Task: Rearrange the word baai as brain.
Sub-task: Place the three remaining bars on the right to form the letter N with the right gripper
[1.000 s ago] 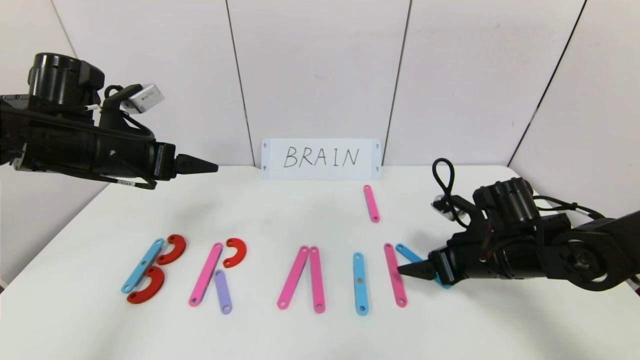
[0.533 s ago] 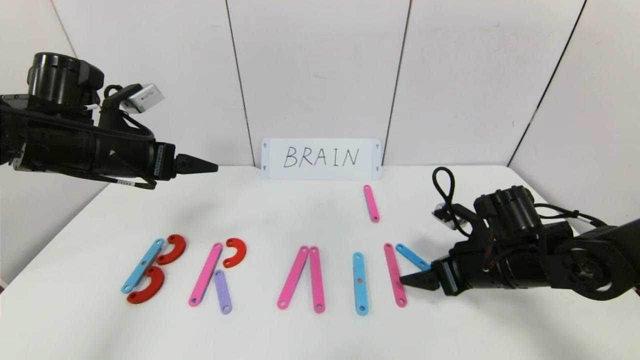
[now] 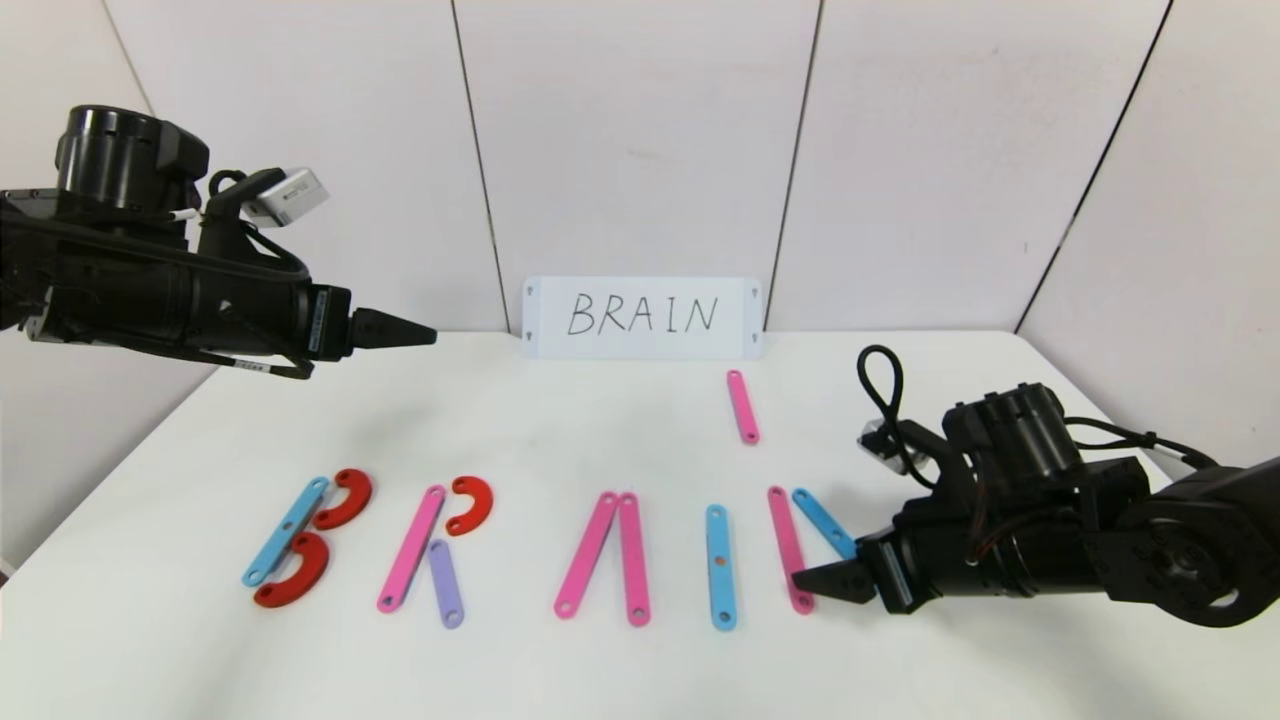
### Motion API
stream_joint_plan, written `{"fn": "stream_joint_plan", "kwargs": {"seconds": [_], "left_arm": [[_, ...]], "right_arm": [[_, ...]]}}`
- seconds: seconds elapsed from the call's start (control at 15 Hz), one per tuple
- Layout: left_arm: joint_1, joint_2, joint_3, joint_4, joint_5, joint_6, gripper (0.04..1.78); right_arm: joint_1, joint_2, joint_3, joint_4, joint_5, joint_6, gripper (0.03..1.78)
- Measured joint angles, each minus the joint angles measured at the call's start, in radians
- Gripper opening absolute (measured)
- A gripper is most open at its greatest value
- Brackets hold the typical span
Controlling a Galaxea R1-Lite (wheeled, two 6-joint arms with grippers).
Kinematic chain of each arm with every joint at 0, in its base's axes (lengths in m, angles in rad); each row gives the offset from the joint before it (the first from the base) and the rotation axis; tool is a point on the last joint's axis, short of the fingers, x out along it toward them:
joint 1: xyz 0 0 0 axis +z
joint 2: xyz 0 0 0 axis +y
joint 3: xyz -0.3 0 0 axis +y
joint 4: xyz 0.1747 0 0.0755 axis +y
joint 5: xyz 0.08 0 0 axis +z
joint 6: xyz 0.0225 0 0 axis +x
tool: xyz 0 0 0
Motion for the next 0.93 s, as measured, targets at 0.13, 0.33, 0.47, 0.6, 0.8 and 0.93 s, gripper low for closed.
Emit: {"fn": "stream_joint_plan", "kwargs": {"seconds": [0.13, 0.33, 0.47, 0.6, 0.8, 0.93], "left_arm": [[0.000, 0.000, 0.001, 0.000, 0.000, 0.000, 1.74], [-0.004, 0.000, 0.003, 0.000, 0.001, 0.000, 1.74], [-0.004, 0.000, 0.004, 0.000, 0.001, 0.000, 1.74], [-0.005, 0.000, 0.004, 0.000, 0.001, 0.000, 1.74], [-0.005, 0.000, 0.004, -0.001, 0.002, 0.000, 1.74], [-0.005, 0.002, 0.003, -0.001, 0.001, 0.000, 1.74]], "right_arm": [[-0.004, -0.001, -0.002, -0.002, -0.001, 0.000, 1.74], [-0.006, 0.006, -0.033, -0.007, -0.031, -0.001, 1.74], [-0.005, 0.022, -0.070, -0.005, -0.035, 0.000, 1.74], [-0.003, 0.049, -0.113, -0.001, -0.036, 0.000, 1.74], [0.001, 0.093, -0.173, 0.008, -0.037, 0.001, 1.74], [0.001, 0.114, -0.193, 0.006, -0.054, 0.001, 1.74]]}}
